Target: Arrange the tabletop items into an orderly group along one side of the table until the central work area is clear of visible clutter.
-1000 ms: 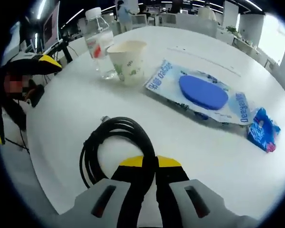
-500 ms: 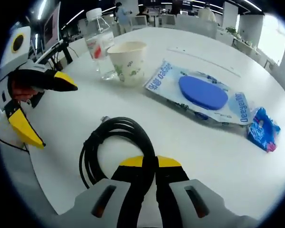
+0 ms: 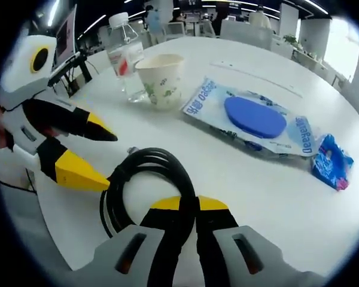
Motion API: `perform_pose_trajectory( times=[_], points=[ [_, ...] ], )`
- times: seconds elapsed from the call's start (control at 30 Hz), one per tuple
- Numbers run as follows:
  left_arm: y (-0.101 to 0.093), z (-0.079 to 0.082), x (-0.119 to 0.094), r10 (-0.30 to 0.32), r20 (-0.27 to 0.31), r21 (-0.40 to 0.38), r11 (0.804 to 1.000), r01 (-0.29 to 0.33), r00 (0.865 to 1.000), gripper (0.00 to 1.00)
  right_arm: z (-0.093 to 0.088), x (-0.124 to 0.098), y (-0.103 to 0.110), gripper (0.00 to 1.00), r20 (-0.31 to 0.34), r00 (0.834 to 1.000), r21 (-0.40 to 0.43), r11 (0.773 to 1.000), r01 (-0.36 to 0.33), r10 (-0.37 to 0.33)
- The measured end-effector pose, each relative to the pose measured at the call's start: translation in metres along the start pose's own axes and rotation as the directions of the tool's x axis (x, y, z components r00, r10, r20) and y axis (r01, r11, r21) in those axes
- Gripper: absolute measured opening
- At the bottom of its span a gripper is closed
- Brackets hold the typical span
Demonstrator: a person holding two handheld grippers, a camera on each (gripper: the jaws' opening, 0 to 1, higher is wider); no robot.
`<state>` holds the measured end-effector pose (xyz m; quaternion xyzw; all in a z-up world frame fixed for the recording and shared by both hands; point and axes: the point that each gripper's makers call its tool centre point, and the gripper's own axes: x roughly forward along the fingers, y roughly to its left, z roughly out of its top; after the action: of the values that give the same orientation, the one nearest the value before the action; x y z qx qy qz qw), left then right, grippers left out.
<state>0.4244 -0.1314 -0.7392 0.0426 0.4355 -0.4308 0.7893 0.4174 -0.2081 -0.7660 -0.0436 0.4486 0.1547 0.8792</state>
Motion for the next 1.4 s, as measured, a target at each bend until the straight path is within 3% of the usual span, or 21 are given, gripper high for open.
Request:
perform_pose_trajectory(
  times=[0.07,0.13,0.43,0.83,1.13,1.4],
  points=[
    [0.000,0.000,0.002,0.009,0.004,0.000,1.000,-0.009,1.000,0.38,0.000,0.000,0.000,0.05,0.001,1.000,-0.001,1.000,-0.001,0.001],
    [0.004,-0.006,0.005,0.041,-0.027,-0.016,0.999,-0.041,0.999,0.32,-0.001,0.000,0.000,0.05,0.005,1.000,-0.001,1.000,-0.002,0.002],
    [-0.004,-0.012,0.015,0.043,-0.064,-0.061,0.997,-0.047,0.997,0.15,-0.001,0.000,0.001,0.05,0.016,1.000,0.004,1.000,-0.011,0.011],
    [-0.002,-0.014,0.015,0.079,-0.091,-0.114,0.990,-0.089,0.993,0.10,0.000,-0.007,0.002,0.03,0.036,0.998,0.072,0.996,-0.057,0.055],
    [-0.013,-0.005,0.006,0.081,-0.084,-0.050,0.995,-0.086,0.993,0.10,0.007,-0.029,0.002,0.03,0.085,0.994,0.087,0.994,-0.070,0.063],
    [-0.033,0.017,-0.003,0.073,-0.057,0.003,0.997,-0.073,0.996,0.10,0.014,-0.057,-0.009,0.02,0.140,0.989,0.108,0.992,-0.064,0.049]
  ],
)
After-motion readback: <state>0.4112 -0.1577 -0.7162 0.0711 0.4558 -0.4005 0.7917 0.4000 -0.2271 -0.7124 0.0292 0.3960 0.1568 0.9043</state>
